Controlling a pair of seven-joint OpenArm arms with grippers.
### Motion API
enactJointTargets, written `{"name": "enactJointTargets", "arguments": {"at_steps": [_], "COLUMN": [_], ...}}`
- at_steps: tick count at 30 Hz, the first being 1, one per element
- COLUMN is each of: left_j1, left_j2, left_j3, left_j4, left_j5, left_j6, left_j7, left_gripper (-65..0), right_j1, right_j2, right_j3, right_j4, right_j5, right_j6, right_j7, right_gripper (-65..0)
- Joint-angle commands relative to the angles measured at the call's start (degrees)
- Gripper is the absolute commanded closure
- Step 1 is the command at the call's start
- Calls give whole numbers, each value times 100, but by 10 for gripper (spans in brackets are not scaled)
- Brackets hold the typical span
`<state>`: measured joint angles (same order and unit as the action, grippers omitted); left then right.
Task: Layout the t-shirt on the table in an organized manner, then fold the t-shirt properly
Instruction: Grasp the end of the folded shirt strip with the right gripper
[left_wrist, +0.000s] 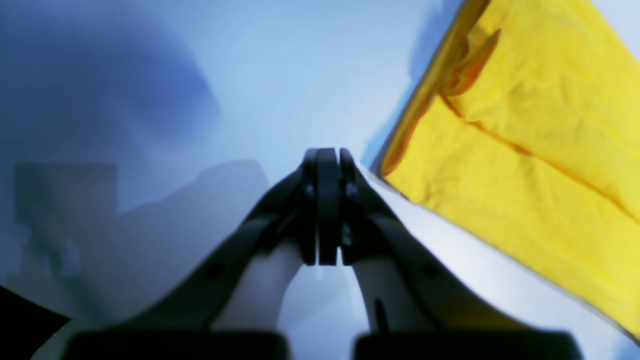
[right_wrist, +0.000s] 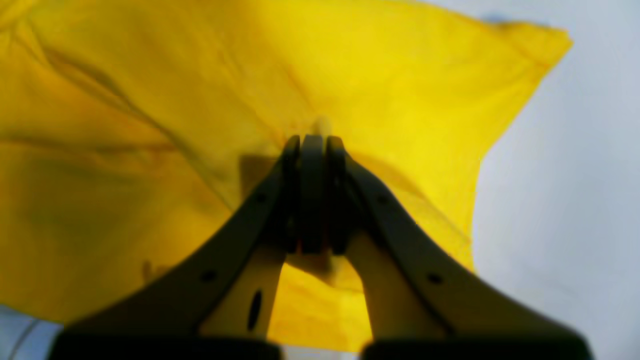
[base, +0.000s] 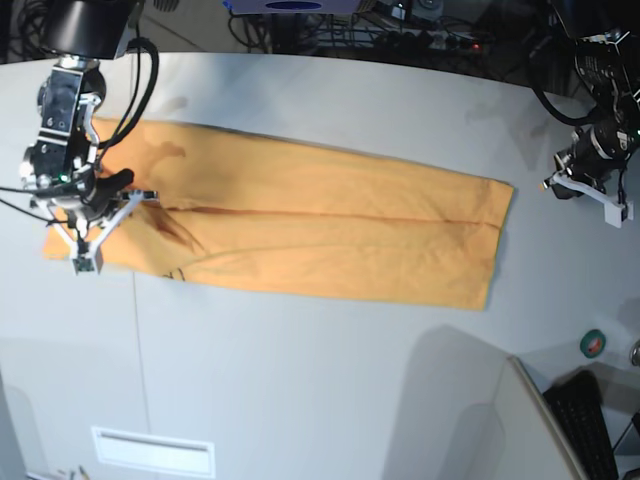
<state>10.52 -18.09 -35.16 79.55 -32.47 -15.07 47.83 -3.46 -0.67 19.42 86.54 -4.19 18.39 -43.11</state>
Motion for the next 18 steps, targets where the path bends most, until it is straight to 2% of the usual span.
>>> {"name": "enactJointTargets", "arguments": {"at_steps": [1,6,9,10,13,16,18], "left_j1": [-37,-134,-160,-160,-160,-178,-178], "left_j2": [-112,-112,-112,-112,-112,-103,-103], "left_j3": [-23,-5,-5,-5,4,4,4], "left_j4": [129,111,120,129,137,137,146], "left_j5": [-45,-45,-37,-37,-37,-37,-37], "left_j6": [-18,-18,-18,-18,-18,-18,-18], "left_j7": [-84,-84,-84,-84,-84,-84,-84], "left_gripper": [0,0,0,0,0,0,0], "right_j1": [26,-133,-133,-159,-300,-159,-80], "right_j2": [-52,-166,-158,-158,-158,-140,-131], "right_j3": [-12,-12,-12,-12,-56,-56,-56], "right_j4": [168,238,493,748,1328,1231,827], "right_j5": [54,36,45,54,54,54,54], "right_j6": [-15,-50,-33,-33,-33,-33,-33], "right_j7": [105,70,-282,-414,-449,-449,-449], "right_gripper": [0,0,-180,-206,-207,-194,-110]}}
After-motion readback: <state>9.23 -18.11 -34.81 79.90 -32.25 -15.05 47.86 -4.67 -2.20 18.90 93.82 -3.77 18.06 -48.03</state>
